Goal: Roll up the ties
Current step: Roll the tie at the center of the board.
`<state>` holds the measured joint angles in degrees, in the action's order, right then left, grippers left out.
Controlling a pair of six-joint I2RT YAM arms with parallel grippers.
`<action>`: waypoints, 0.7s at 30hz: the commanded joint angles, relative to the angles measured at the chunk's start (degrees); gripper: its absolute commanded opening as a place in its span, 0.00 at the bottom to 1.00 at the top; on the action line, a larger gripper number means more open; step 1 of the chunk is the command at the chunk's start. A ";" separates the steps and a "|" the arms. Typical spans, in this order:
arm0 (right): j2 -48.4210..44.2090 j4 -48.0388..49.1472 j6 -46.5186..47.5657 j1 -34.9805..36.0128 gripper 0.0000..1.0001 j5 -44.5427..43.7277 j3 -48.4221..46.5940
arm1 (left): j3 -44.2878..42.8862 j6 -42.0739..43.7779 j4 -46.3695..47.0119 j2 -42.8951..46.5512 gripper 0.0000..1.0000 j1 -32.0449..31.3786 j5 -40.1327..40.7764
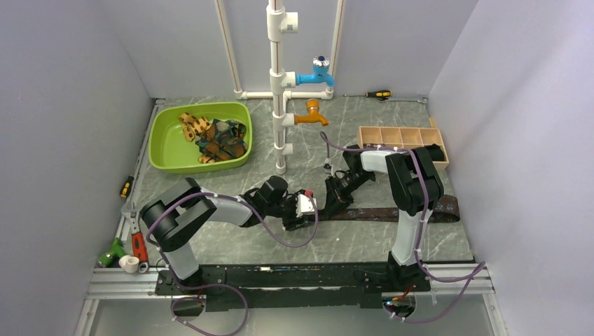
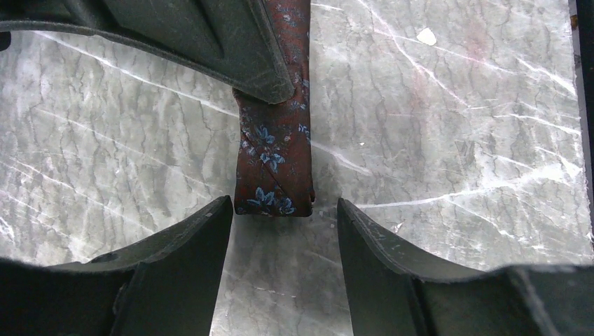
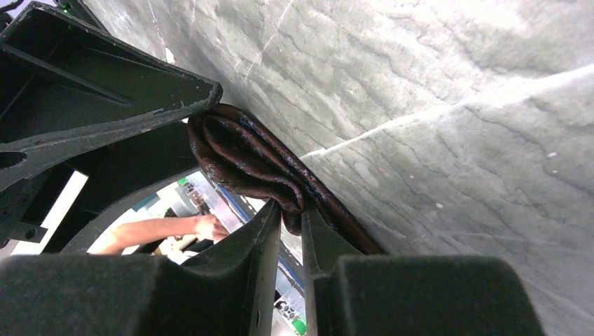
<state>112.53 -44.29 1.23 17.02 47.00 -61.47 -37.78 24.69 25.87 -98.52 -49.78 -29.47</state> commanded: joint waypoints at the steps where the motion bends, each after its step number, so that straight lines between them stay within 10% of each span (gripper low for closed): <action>1: 1.50 0.87 1.49 0.26 0.20 -8.46 -0.29 | 1.31 0.70 -2.23 -1.59 0.61 -0.03 0.02; 6: 1.47 0.48 1.45 0.28 0.00 -9.09 -0.22 | 0.67 0.80 -0.98 -2.64 0.58 0.03 -1.06; 21: 2.86 1.06 1.46 0.66 0.00 -9.08 0.18 | -5.46 -5.96 1.12 -0.13 0.43 -1.52 -3.69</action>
<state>112.79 -44.69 0.89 17.30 45.58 -61.78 -39.20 22.15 26.00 -99.26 -50.00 -30.79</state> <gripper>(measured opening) 0.018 0.432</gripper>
